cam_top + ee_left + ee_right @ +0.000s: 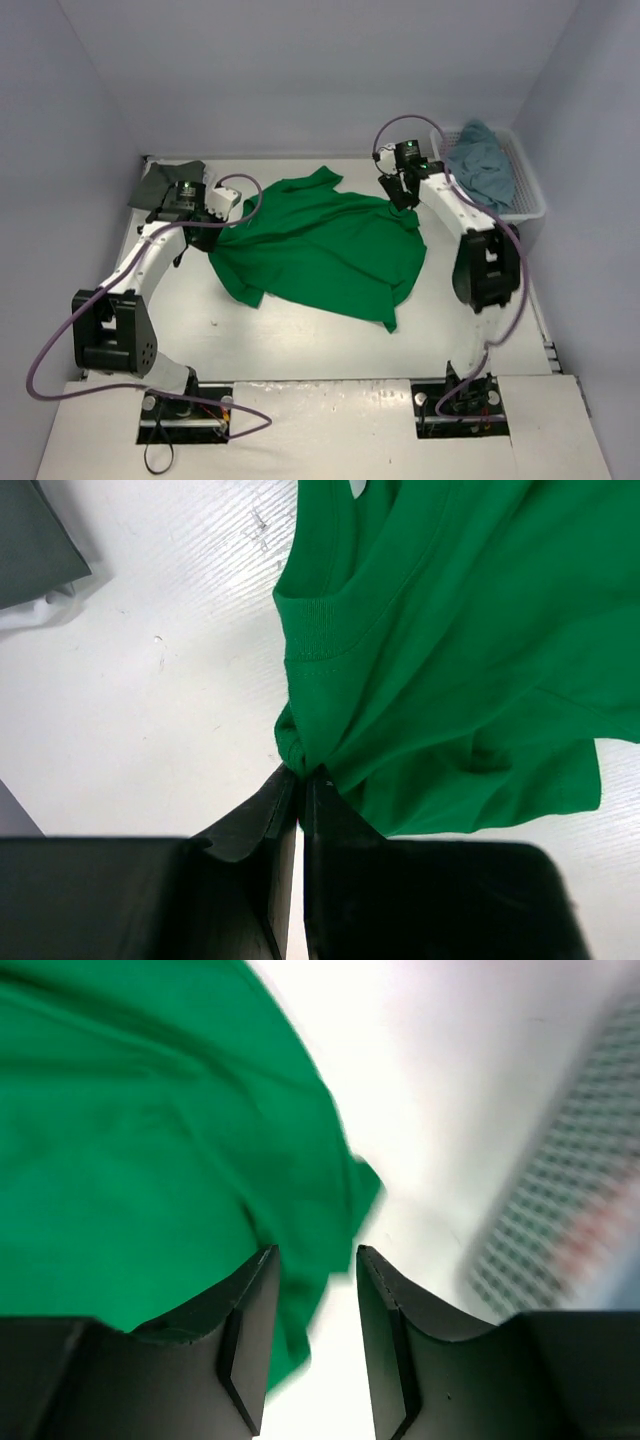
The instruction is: Fold and stack the t-shirts
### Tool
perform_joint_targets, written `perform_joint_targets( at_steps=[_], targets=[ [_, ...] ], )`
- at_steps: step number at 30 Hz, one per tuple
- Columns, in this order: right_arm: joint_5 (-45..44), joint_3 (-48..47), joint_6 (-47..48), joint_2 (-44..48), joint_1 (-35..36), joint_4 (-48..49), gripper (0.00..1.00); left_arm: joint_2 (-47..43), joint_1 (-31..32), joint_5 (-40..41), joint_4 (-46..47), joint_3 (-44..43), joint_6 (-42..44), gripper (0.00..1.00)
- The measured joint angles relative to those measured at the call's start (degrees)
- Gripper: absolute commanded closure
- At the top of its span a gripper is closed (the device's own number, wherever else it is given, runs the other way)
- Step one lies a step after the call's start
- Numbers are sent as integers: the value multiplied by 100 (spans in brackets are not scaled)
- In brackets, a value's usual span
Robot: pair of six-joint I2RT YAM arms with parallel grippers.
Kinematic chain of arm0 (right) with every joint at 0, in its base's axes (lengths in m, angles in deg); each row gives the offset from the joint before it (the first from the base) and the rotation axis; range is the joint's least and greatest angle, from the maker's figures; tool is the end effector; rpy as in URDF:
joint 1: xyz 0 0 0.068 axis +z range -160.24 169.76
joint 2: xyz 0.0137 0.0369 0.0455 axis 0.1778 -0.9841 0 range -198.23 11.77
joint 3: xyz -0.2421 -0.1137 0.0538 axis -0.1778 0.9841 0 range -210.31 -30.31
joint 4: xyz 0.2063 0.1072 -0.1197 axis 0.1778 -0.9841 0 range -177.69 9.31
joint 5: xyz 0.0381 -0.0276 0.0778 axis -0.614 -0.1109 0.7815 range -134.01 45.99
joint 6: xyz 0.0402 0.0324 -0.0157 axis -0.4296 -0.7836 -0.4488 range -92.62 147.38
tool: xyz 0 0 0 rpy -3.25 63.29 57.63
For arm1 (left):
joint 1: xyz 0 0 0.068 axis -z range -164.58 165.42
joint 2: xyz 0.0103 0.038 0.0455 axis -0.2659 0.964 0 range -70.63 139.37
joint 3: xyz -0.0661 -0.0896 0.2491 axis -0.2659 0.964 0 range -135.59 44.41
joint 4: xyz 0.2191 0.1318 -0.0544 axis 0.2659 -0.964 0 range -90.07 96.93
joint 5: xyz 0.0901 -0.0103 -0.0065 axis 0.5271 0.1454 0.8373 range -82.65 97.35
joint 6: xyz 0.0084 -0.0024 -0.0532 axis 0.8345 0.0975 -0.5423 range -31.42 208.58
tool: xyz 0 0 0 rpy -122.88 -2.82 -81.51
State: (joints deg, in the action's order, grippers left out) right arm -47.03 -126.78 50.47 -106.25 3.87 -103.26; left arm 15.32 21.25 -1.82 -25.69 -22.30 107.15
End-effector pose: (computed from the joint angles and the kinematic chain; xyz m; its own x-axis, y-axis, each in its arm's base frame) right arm 0.4588 0.1133 0.2360 -0.5401 -0.5396 -0.6459 -0.4550 0.8328 -0.3153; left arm 0.3177 -0.0381 0.2670 -0.6786 0.3852 -0.6254 0.4370 0.8961 0.0778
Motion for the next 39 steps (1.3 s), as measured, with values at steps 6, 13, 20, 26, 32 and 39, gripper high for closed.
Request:
perform_joint_targets(
  at_steps=[6, 13, 20, 26, 32, 39],
  targets=[
    [341, 848, -66, 1989, 72, -63, 81, -264, 0, -57, -122, 2, -46, 100],
    [761, 2127, -52, 2719, 446, -188, 72, -463, -2, -87, -184, 160, -57, 100],
    [922, 1952, -4, 1156, -44, -105, 61, -516, 0, -94, -245, 291, -61, 100],
    [883, 1134, -15, 654, -350, 44, 58, -743, 0, 11, -284, 459, -22, 100],
    [890, 669, 11, 490, -487, 286, 59, -807, -2, 116, -330, 492, 57, 100],
    [1108, 660, 304, -111, -656, 299, 58, -807, -2, 131, -334, 562, 55, 100]
  ],
)
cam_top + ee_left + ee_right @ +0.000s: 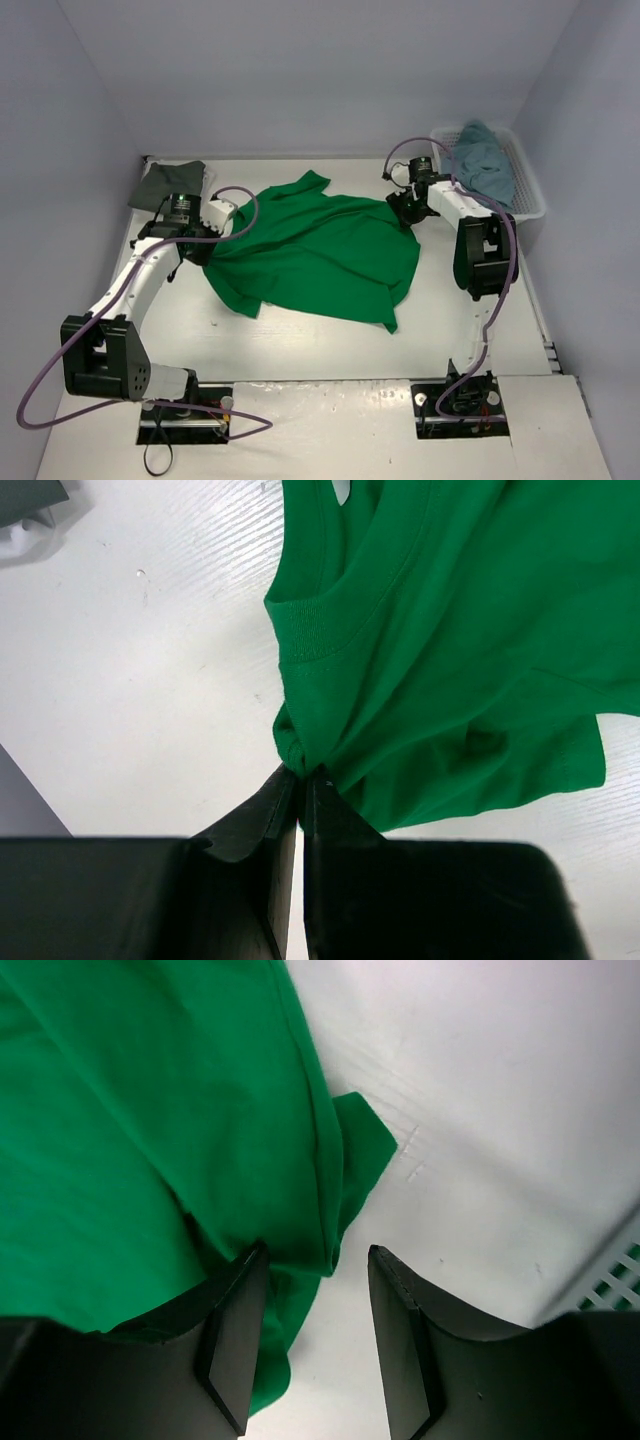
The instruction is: Fold and stack the t-shirts
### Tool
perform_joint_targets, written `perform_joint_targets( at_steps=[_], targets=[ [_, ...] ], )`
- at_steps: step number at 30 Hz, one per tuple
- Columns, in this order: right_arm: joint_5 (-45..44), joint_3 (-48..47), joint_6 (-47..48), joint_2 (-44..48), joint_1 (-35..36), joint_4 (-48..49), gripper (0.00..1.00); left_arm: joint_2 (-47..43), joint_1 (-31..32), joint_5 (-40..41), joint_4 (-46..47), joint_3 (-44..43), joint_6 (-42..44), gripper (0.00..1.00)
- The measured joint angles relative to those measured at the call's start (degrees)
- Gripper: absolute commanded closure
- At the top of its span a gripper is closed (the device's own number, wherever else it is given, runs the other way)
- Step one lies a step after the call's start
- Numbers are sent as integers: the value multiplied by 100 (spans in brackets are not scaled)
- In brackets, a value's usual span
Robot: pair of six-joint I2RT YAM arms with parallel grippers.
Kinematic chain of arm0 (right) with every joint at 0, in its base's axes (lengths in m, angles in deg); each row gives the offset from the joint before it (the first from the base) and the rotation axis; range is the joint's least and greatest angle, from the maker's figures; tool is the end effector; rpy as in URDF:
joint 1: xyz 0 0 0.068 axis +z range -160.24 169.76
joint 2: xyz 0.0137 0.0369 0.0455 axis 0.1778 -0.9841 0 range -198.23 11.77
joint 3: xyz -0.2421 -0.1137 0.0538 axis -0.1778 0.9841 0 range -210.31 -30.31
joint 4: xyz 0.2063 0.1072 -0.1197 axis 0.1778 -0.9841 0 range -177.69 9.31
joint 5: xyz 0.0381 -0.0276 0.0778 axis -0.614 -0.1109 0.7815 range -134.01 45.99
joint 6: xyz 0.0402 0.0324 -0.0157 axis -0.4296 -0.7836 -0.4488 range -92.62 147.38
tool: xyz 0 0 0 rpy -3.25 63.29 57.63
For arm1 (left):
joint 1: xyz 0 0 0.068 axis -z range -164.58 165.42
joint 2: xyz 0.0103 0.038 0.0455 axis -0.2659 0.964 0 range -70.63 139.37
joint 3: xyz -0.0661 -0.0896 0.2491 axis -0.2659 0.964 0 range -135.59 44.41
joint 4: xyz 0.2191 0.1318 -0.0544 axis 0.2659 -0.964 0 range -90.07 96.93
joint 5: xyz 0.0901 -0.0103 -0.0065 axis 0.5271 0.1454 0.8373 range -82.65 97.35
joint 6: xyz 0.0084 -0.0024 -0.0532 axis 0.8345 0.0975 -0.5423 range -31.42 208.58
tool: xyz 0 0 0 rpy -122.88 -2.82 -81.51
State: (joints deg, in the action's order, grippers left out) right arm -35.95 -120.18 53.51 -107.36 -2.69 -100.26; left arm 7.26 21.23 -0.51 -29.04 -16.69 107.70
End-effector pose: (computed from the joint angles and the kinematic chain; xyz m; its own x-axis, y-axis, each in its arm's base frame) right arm 0.4588 0.0658 0.1944 -0.5725 -0.5157 -0.6374 -0.5276 0.8268 -0.1952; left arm 0.2808 -0.0334 0.2714 -0.6885 0.3961 -0.6075 0.4319 0.8969 0.0953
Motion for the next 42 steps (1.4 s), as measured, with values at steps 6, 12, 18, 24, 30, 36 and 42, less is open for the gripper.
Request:
perform_joint_targets(
  at_steps=[6, 12, 18, 24, 30, 36, 42],
  targets=[
    [304, 2, 140, -258, -280, -2, 59, 0, 0, 0, 0, 0, -2, 100],
    [514, 2, 225, -323, -380, 26, 58, 28, 0, -2, 2, 0, -35, 100],
    [846, 81, 356, -317, -389, 197, 58, 109, 0, -4, 26, 20, -94, 100],
    [1497, 509, 616, -109, -525, 490, 58, 125, 0, -15, 68, 96, -175, 100],
    [1952, 588, 789, -96, -741, 597, 58, 155, 0, -24, 76, 96, -201, 100],
    [2319, 680, 892, -55, -1086, 614, 59, 251, 0, -24, 79, 96, -236, 100],
    [2778, 745, 1001, -52, -1364, 654, 59, 317, 0, -20, 76, 96, -280, 100]
  ],
)
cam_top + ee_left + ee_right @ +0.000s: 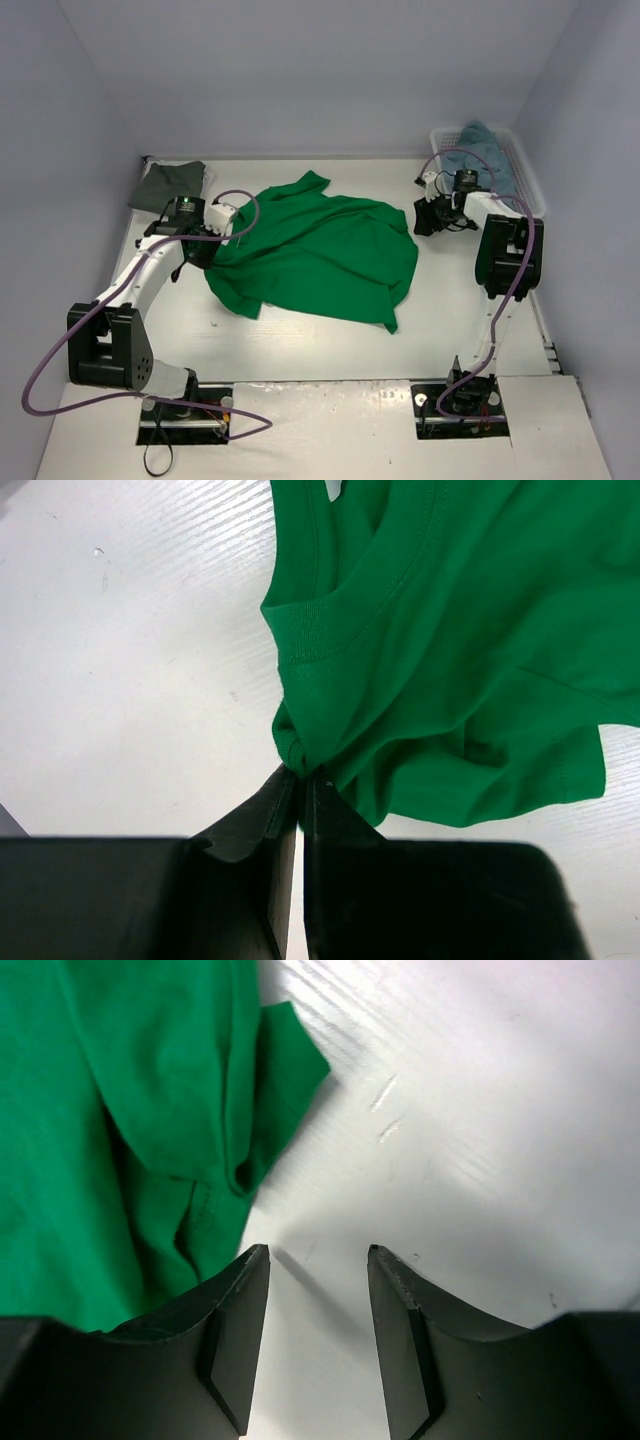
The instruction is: Fold and stack the t-shirts
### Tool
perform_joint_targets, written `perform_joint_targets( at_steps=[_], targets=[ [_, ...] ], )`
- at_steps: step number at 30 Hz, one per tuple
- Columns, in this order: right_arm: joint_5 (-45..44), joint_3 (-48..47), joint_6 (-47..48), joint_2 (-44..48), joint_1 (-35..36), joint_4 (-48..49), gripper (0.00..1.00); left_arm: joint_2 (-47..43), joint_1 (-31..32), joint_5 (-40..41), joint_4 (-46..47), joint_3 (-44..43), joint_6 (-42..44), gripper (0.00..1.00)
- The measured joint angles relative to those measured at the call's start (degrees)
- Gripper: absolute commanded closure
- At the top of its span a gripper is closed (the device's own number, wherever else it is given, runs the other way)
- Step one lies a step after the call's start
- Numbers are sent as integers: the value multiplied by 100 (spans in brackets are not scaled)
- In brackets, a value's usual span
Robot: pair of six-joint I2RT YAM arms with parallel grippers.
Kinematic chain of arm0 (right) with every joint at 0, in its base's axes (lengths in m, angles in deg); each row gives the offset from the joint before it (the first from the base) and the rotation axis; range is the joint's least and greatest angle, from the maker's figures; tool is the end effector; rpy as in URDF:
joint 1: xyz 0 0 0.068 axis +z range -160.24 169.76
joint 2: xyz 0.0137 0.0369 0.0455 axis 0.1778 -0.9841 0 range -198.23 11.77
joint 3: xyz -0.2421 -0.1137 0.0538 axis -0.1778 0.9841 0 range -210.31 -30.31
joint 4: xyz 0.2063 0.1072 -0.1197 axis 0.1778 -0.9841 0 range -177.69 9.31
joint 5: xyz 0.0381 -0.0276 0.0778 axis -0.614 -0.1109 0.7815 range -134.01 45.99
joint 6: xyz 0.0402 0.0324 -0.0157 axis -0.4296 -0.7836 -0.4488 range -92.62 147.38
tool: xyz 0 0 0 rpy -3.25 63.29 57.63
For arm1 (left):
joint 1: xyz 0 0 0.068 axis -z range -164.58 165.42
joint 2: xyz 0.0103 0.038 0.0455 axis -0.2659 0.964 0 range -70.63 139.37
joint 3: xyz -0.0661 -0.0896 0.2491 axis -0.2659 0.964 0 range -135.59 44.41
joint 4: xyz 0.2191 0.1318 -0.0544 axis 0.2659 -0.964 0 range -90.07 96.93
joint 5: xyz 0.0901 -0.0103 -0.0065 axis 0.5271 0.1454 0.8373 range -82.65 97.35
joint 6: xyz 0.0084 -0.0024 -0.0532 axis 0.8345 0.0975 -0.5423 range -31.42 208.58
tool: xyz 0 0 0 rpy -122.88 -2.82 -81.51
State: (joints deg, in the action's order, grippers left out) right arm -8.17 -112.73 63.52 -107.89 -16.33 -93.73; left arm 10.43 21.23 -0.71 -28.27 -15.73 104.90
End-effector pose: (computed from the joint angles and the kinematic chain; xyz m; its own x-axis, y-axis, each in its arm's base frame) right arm 0.4474 -0.0268 0.1632 -0.4491 -0.4329 -0.7816 -0.6820 0.7312 -0.0131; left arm 0.2883 -0.0343 0.2523 -0.7426 0.3551 -0.5678 0.4029 0.9142 0.0448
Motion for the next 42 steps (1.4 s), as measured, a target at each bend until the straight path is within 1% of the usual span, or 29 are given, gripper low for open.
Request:
perform_joint_targets(
  at_steps=[11, 18, 24, 25, 26, 27, 29, 30, 31, 33, 42],
  targets=[
    [1185, 103, 278, 0, -269, -2, 59, 0, 0, -76, 52, 0, -11, 100],
    [1567, 66, 295, 0, -299, -4, 59, 0, 0, -109, 79, 0, -13, 100],
    [1794, -179, 269, -24, -284, -33, 60, 0, 0, -109, 76, 0, -13, 100],
    [1821, -223, 258, -39, -275, -39, 60, 4, 0, -109, 79, 0, -13, 98],
    [1845, -269, 251, -59, -267, -44, 60, 15, 0, -109, 76, 0, -13, 74],
    [1851, -326, 245, -94, -254, -44, 60, 33, 2, -107, 76, 0, 9, 64],
    [1849, -409, 247, -173, -236, -37, 60, 98, 0, -111, 79, 0, -33, 48],
    [1847, -437, 247, -212, -229, -31, 60, 131, 0, -103, 79, 0, -31, 45],
    [1847, -450, 247, -254, -205, -22, 60, 155, 0, -87, 81, 0, -50, 36],
    [1843, -476, 245, -330, -186, -22, 60, 168, 0, -55, 87, 0, -63, 34],
    [1786, -503, 205, -492, 33, -24, 62, 166, -9, 133, 201, 0, -74, 34]
  ],
)
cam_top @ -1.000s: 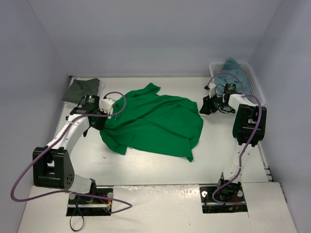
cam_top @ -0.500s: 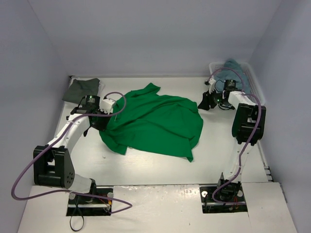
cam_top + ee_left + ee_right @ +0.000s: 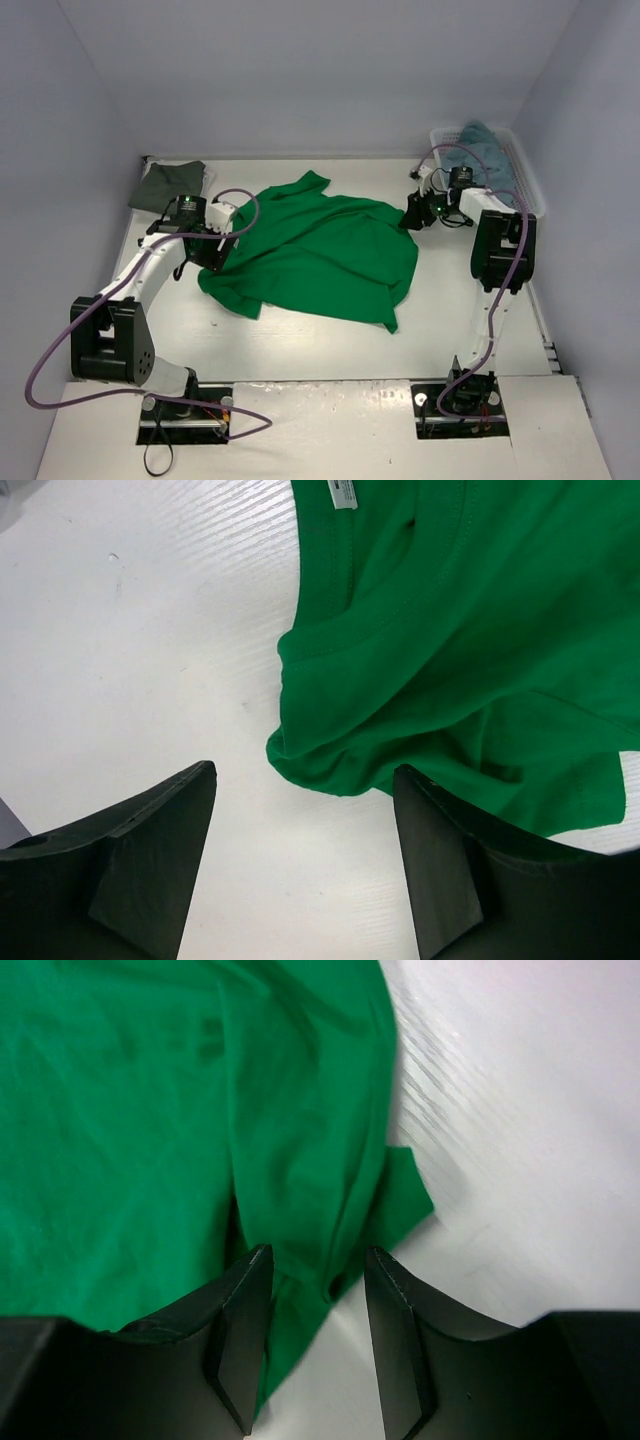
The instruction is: Fold and stack the t-shirts
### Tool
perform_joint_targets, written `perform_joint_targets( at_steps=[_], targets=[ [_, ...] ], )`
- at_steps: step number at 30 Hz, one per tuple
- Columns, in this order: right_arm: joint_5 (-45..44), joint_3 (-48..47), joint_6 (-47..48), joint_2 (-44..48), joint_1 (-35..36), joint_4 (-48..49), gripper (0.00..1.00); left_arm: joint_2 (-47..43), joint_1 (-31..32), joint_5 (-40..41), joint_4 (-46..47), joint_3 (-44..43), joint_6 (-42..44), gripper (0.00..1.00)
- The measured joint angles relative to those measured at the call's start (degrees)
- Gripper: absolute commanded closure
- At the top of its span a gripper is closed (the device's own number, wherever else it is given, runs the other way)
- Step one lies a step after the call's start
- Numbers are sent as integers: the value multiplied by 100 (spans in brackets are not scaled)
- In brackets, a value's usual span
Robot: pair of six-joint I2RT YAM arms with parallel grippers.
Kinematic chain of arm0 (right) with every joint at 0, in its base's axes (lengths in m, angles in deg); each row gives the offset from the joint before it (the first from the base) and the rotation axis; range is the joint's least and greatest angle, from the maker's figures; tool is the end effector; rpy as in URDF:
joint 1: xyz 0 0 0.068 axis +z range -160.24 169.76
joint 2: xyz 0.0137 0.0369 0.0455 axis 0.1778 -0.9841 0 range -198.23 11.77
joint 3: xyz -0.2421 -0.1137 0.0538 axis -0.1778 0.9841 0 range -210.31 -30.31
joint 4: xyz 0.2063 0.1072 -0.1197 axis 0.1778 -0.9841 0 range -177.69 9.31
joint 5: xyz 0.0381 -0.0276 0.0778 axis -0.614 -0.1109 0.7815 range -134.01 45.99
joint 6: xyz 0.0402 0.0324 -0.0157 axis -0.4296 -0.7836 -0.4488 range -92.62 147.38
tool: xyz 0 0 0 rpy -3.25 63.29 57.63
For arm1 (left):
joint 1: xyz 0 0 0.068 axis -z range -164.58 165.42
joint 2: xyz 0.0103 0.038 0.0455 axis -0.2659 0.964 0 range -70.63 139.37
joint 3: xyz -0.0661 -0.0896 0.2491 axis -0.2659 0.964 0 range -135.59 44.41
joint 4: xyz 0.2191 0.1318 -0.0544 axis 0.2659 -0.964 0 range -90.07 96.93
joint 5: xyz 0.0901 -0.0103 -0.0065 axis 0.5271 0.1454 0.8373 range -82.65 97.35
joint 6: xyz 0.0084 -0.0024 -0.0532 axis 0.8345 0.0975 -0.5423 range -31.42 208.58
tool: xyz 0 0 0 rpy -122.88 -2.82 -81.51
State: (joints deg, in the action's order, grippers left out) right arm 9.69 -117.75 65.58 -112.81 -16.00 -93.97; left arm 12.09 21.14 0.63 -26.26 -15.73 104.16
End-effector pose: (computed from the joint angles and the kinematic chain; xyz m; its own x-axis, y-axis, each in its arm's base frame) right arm 0.4625 -0.0179 0.1574 -0.3236 -0.3354 -0.8848 -0.8290 0.5513 0.0942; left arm 0.2955 -0.0338 0.2464 -0.7482 0.3429 -0.5679 0.3794 0.9234 0.0578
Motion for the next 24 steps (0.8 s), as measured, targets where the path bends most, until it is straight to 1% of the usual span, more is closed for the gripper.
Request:
perform_joint_targets(
  at_steps=[1, 4, 5, 8, 10, 17, 21, 24],
  targets=[
    [-7, -2, -4, 0, 37, 2, 62, 0, 0, 13, 7, 0, 0, 34],
    [-39, -11, -33, 0, 151, 0, 72, -4, -11, 24, 15, 0, 0, 34],
    [-55, -15, -42, -2, 190, 2, 81, -7, -11, 24, 15, 0, 0, 34],
    [-157, -48, -61, -4, 302, 9, 97, -50, -13, 24, 15, 7, 0, 34],
    [-260, -72, -79, -7, 374, 24, 100, -96, -13, 22, 20, 7, 0, 34],
    [-894, -81, -267, -7, 584, 402, 100, -221, -70, -37, 101, 111, -9, 34],
    [-1521, -116, -409, -7, 769, 754, 100, -223, -136, -85, 114, 249, -22, 34],
    [-1926, -319, -546, -7, 975, 981, 100, -225, -142, -98, 120, 264, -35, 34]
  ],
)
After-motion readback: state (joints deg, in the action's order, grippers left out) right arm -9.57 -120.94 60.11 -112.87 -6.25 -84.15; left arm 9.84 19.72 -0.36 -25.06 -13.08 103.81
